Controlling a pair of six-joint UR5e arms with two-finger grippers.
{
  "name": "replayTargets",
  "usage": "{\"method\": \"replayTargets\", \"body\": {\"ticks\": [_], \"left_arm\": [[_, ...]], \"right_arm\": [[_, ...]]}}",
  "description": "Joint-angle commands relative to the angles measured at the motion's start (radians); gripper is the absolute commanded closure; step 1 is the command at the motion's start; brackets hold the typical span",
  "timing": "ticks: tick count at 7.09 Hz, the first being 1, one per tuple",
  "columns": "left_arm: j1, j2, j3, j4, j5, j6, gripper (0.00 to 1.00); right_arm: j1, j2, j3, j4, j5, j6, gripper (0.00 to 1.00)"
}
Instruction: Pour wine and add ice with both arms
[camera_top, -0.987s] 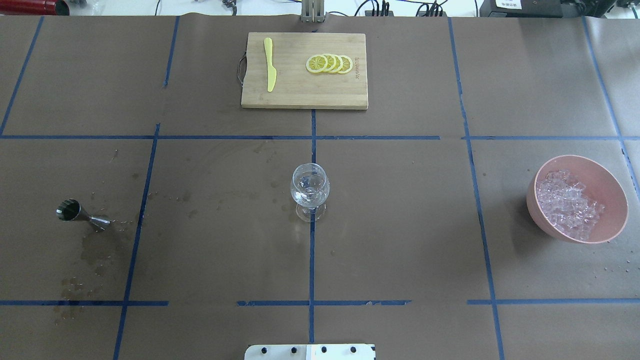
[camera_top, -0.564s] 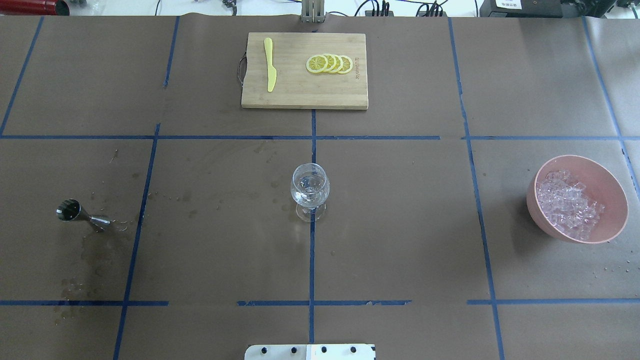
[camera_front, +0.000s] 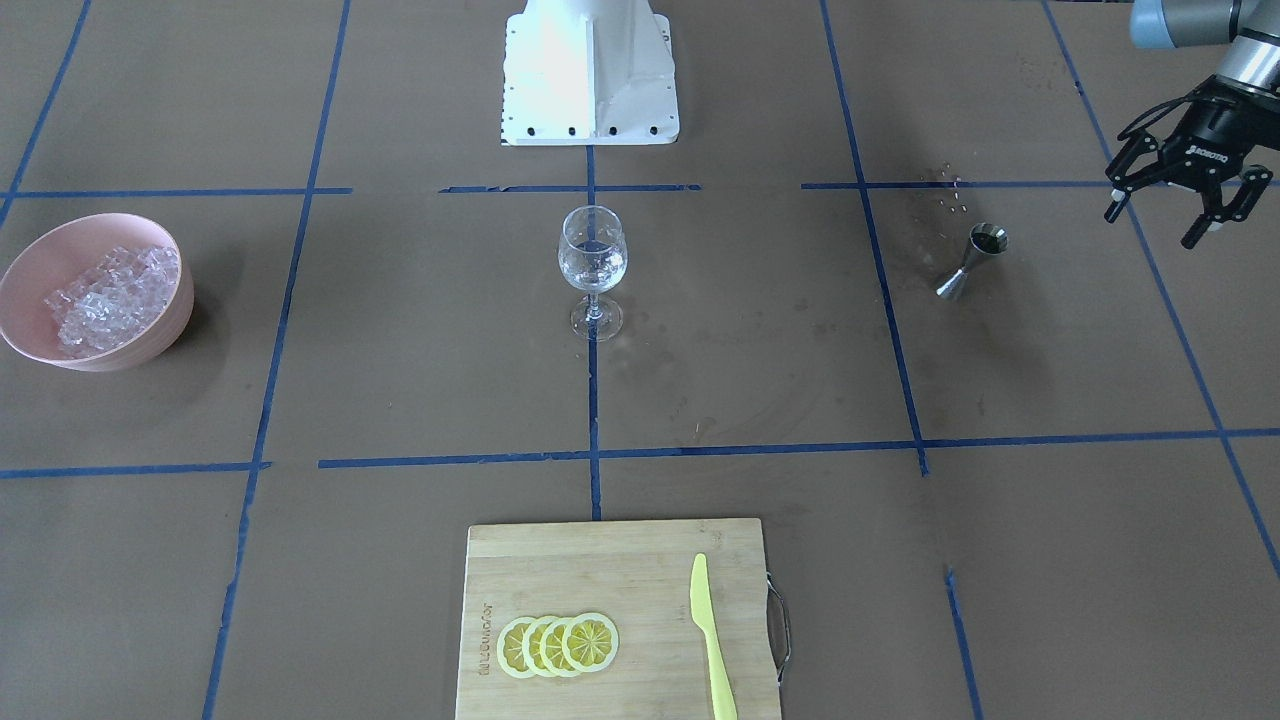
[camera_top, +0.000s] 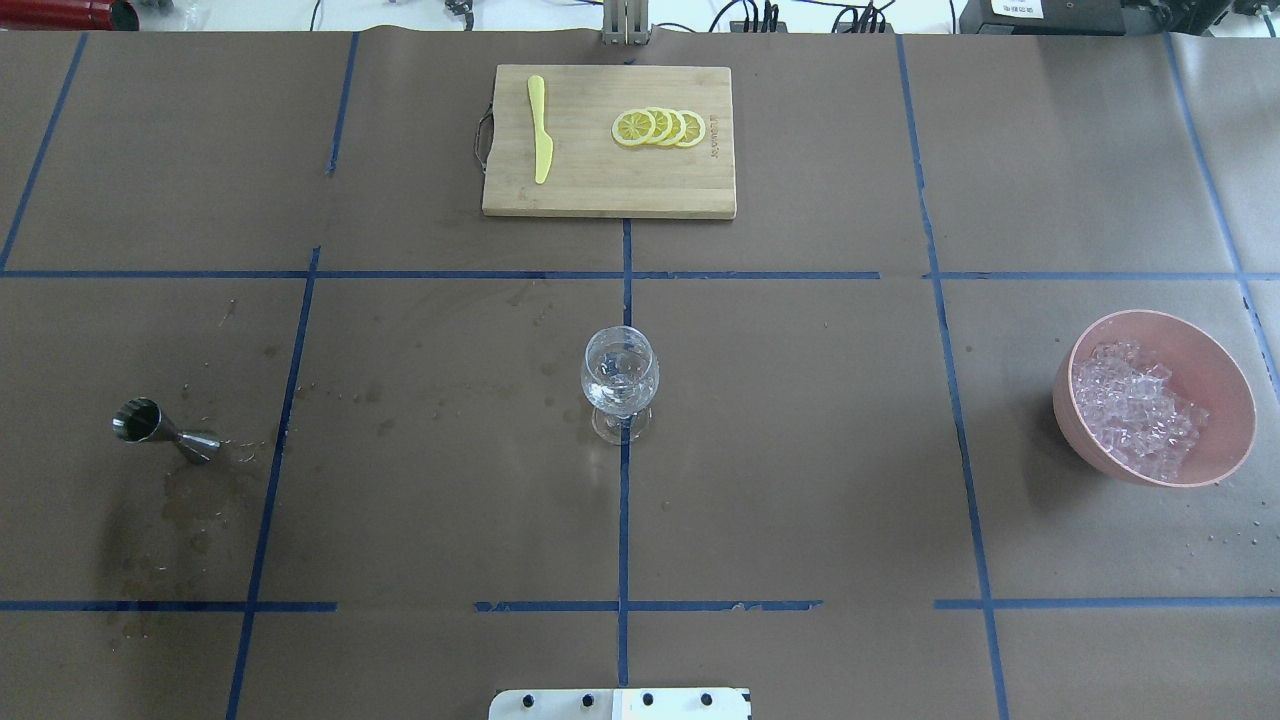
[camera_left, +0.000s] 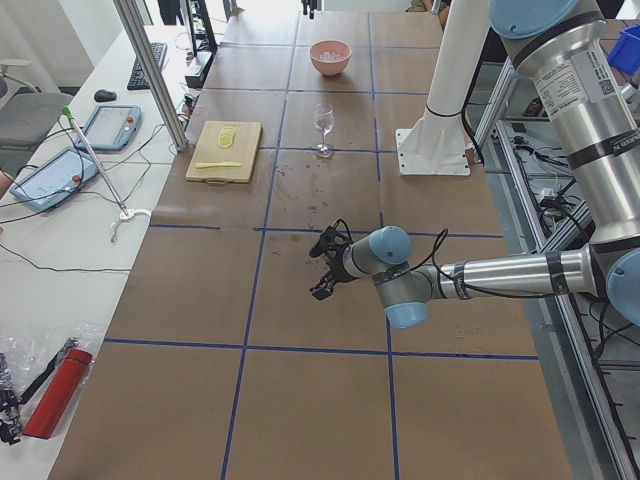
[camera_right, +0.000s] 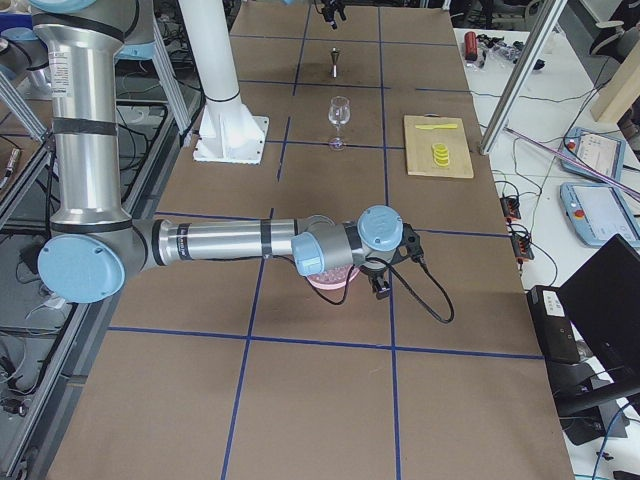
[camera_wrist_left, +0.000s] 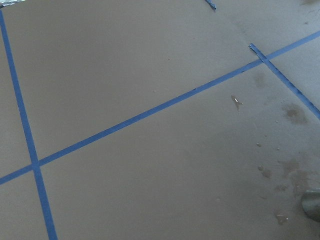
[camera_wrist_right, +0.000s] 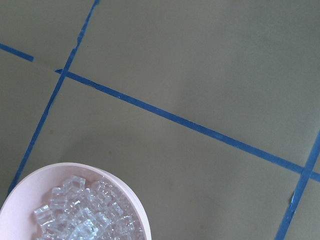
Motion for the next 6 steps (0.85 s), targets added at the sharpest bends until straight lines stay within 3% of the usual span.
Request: {"method": "replayTargets", "body": {"ticks": [1, 3, 4, 6], "left_arm": [[0.174, 0.015, 0.001, -0.066, 0.181, -0.082, 0.14], [0.352, 0.023, 0.001, -0.103, 0.341, -0.115, 0.07], [0.423, 0.021, 0.0, -0.107, 0.379, -0.164, 0.02], [0.553, 0.021, 0.0, -0.11, 0.55, -0.251, 0.01]], "right_arm": [[0.0, 0.0, 0.0, 0.0, 0.001, 0.009, 0.0], [0.0, 0.0, 0.0, 0.0, 0.001, 0.009, 0.0], [0.0, -0.001, 0.001, 0.0, 0.019, 0.009, 0.0], [0.0, 0.0, 0.001, 0.0, 0.028, 0.009, 0.0]]}}
